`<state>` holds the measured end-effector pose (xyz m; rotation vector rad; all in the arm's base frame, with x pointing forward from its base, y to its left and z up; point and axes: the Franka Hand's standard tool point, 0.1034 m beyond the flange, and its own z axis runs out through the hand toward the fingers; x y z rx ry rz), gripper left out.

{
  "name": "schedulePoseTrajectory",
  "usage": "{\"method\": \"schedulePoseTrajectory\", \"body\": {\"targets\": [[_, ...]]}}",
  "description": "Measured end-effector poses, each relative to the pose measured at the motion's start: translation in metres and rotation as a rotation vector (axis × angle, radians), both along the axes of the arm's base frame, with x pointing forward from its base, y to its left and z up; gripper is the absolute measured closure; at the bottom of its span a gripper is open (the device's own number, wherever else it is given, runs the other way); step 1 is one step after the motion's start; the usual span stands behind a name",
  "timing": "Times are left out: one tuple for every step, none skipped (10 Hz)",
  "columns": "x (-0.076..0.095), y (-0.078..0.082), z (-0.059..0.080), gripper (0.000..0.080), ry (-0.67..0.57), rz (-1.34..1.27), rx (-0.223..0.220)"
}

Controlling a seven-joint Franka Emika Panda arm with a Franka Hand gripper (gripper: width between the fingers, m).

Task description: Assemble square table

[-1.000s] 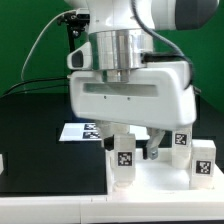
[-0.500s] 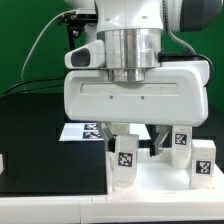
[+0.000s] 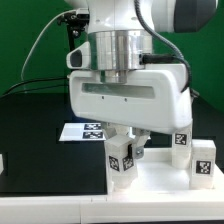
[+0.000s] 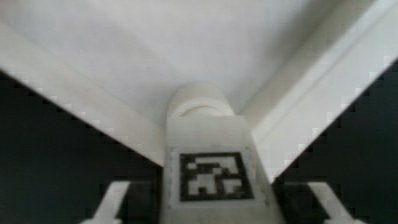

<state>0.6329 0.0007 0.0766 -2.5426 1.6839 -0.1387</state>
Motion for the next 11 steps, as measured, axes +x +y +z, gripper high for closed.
{"method": "schedulePoseTrajectory", "body": {"targets": [[0.0002, 0.0033, -0.0011, 0.0509, 0.012, -0.19, 0.042], [0.0011, 0.0069, -0.0022, 0.0509, 0.02, -0.365, 0.085], [0.0016, 0.0085, -0.0027, 0.0509, 0.021, -0.445, 0.108], [0.0014, 0.0087, -0.0028, 0.0509, 0.021, -0.412, 0.105], [0.0012, 0.0089, -0.0028, 0.0509, 0.021, -0.398, 0.103], [0.0008, 0.0088, -0.0026, 0.0509, 0.019, -0.309, 0.083], [0.0005, 0.0092, -0.0022, 0.0442, 0.012, -0.034, 0.032], [0.0008, 0.0072, -0.0016, 0.0442, 0.004, 0.106, 0.019], [0.0006, 0.0067, -0.0024, 0.0244, 0.004, 0.136, 0.013], [0.0005, 0.0066, -0.0027, 0.0179, 0.003, 0.186, 0.007], [0.0005, 0.006, -0.0028, 0.0179, -0.001, 0.275, -0.005]]}}
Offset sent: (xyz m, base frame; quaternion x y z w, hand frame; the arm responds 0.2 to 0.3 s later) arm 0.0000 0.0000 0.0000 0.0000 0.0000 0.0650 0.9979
